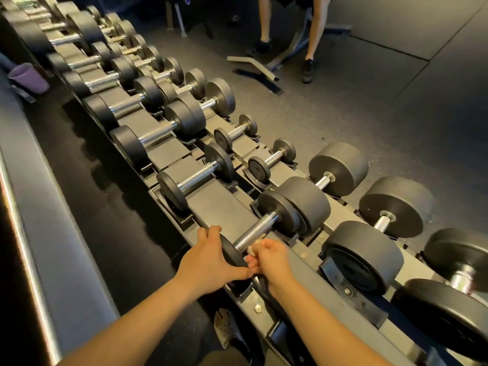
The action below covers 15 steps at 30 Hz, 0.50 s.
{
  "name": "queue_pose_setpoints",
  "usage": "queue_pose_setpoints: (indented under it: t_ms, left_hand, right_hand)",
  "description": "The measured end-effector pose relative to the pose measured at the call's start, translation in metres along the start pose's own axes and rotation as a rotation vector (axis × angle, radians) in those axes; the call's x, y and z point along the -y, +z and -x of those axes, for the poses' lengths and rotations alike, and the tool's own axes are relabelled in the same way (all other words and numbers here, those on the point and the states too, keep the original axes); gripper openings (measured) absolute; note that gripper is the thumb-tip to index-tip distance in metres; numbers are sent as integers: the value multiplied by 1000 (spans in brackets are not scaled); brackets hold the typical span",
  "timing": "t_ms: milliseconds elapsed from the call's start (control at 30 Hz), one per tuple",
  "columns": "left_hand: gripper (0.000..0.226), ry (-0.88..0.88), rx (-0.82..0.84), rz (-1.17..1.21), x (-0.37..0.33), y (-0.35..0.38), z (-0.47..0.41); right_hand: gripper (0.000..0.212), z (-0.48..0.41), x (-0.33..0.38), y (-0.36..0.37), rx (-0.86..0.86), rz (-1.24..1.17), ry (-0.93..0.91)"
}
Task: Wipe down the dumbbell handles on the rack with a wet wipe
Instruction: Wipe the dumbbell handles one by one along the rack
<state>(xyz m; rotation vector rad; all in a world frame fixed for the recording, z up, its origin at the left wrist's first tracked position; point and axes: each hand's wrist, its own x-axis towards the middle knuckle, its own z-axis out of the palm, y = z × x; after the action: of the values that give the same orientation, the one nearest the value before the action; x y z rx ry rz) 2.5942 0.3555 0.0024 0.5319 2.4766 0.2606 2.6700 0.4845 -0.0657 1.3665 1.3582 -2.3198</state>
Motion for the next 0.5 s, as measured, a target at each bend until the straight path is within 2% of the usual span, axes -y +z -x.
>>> queue_pose_setpoints:
  t_ms: [67, 167, 233, 367, 400, 433, 500]
  left_hand:
    - [130, 5, 8, 1, 1, -1, -1]
    - [127, 7, 19, -4, 2, -2, -2]
    - [126, 4, 25, 12, 2, -3, -3]
    - [130, 12, 36, 34, 4, -6, -4]
    - [130, 13, 38, 34, 4, -7, -4]
    - [129, 13, 42, 33, 4, -7, -3]
    - [127, 15, 39, 23, 4, -7, -2]
  right_hand:
    - [15, -5, 10, -4, -7, -48, 27]
    - [18, -16, 26, -13, -135, -218, 63]
    - [21, -15, 24, -13, -64, -168, 96]
    - [22, -7, 14, -7, 251, 123, 173]
    - [22, -8, 15, -7, 282, 152, 180]
    - [21, -7, 17, -6, 277, 152, 190]
    - [19, -9, 18, -3, 163, 81, 204]
